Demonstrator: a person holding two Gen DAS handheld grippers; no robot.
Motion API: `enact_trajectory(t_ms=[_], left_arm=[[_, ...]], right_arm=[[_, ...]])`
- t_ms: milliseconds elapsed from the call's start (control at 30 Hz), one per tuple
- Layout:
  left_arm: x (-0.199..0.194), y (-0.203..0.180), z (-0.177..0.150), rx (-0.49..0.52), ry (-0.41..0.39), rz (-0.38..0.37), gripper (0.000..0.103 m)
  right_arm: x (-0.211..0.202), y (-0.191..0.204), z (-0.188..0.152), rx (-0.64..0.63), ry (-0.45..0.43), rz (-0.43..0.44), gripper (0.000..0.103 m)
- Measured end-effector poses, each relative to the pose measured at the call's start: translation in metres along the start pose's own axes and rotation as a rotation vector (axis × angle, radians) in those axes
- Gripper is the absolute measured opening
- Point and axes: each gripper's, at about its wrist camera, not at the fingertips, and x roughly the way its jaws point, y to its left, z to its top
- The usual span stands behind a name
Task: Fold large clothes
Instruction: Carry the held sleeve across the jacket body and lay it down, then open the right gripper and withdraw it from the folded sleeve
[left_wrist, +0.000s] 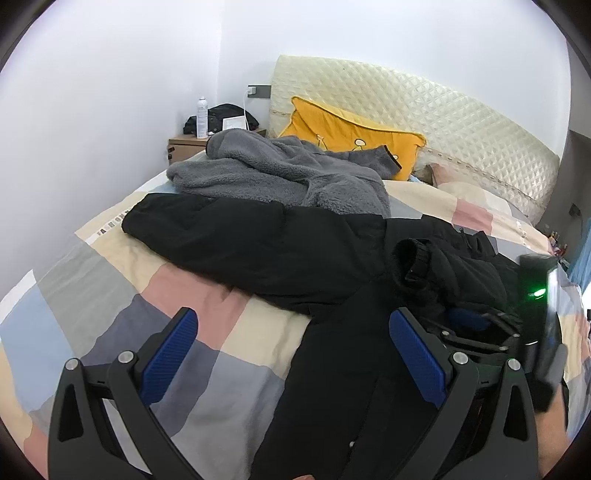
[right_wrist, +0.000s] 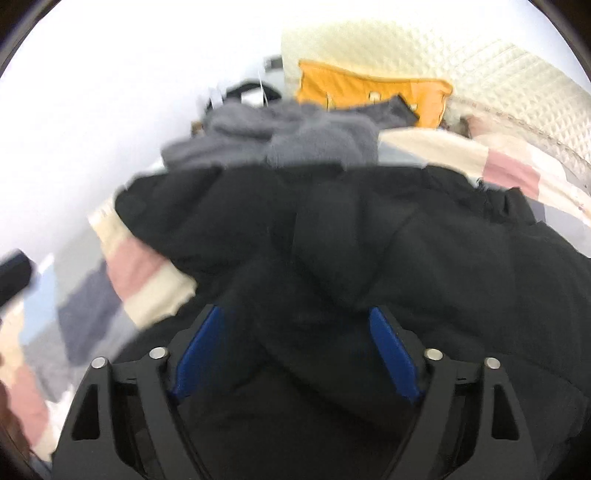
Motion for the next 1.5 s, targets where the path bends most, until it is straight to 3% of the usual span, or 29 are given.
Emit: enact_trajectory(t_ms=[133, 333, 500, 600, 733, 833, 900, 1233, 1500], left_arm=[[-0.002, -0.006, -0.002, 0.014, -0.001, -0.016, 0.103], [-0.011, -0.039, -0.009, 0.067, -0.008, -0.020, 0.103], [-0.017, -0.081, -0.020, 0.169, -0.002, -0.064, 0.103], [-0.016, -0.090, -0.028, 0.143, 0.045, -0.123, 0.103], [-0.014, -0.102, -0.036, 0.155, 0.074, -0.135, 0.103], [-0.015, -0.109, -0.040, 0.157, 0.080, -0.154, 0.103], [-0.016, -0.112, -0.042, 0.157, 0.080, -0.159, 0.103], [-0.009, -0.117, -0.048, 0.192, 0.096, -0.100, 0.103], [-0.004, -0.115, -0.048, 0.181, 0.087, -0.090, 0.103]], right_arm=[[-0.037, -0.025, 0.002, 0.039, -0.073, 0.004, 0.082], [-0.083, -0.092, -0.019, 0.072, -0.163, -0.126, 0.082], [-0.110, -0.148, -0.047, 0.159, -0.167, -0.256, 0.082], [-0.125, -0.179, -0.070, 0.208, -0.154, -0.342, 0.082], [-0.148, -0.225, -0.106, 0.328, -0.162, -0.342, 0.082], [-0.152, -0.256, -0.134, 0.373, -0.098, -0.403, 0.082], [-0.150, -0.271, -0.144, 0.415, -0.082, -0.396, 0.082], [-0.107, -0.281, -0.162, 0.414, -0.005, -0.384, 0.082], [-0.112, -0.277, -0.147, 0.345, -0.086, -0.466, 0.082]])
